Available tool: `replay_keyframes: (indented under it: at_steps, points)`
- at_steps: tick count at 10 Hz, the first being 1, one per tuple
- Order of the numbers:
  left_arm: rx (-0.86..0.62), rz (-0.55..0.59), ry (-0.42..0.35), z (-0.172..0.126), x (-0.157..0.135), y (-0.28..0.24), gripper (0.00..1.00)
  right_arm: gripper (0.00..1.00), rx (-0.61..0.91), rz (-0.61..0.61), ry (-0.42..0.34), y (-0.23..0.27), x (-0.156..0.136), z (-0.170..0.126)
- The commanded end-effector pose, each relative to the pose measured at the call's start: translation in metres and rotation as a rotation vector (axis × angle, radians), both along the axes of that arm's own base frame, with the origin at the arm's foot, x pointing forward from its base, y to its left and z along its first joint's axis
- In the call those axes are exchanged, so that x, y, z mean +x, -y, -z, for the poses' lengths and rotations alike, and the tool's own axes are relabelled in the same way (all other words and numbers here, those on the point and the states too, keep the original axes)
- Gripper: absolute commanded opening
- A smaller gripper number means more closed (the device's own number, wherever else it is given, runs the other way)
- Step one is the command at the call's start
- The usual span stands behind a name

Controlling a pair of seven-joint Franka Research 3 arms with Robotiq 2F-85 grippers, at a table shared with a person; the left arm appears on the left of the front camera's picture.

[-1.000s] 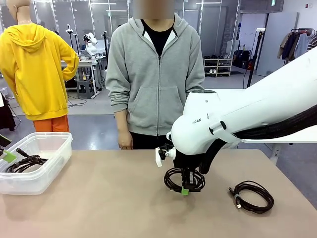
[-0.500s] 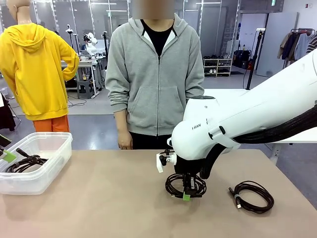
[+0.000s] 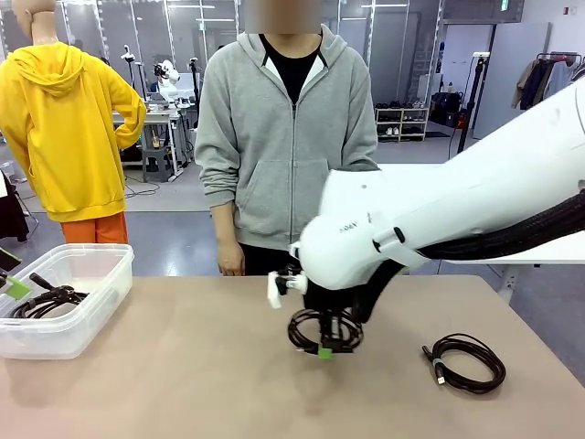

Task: Organize and store the cables.
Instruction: Place the USB Extension Cable into the Organizing box.

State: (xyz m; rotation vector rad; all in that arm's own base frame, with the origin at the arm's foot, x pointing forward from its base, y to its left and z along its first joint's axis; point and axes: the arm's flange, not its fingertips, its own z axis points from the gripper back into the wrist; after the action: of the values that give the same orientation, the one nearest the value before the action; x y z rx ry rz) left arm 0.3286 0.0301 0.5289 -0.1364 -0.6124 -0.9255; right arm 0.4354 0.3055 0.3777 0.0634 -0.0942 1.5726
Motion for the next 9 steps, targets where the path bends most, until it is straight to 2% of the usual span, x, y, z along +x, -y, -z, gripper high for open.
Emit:
replay_keyframes:
  at_steps: [1, 4, 5, 7, 9]
  points:
    - [-0.001, -0.024, 0.006, -0.001, 0.003, 0.002, 0.9, 0.13, -0.053, -0.024, 0.014, -0.061, 0.005, -0.014]
    - [-0.001, -0.024, 0.006, -0.001, 0.003, 0.002, 0.9, 0.13, -0.098, -0.076, -0.035, -0.162, 0.01, -0.005]
    - [-0.001, -0.024, 0.006, -0.001, 0.003, 0.002, 0.9, 0.13, -0.086, -0.091, -0.025, -0.188, 0.01, 0.001]
    - [-0.001, -0.024, 0.006, -0.001, 0.003, 0.002, 0.9, 0.13, -0.13, -0.103, -0.04, -0.218, 0.01, 0.01]
    - [-0.001, -0.024, 0.006, -0.001, 0.003, 0.002, 0.9, 0.13, -0.13, -0.119, -0.076, -0.224, 0.009, 0.02]
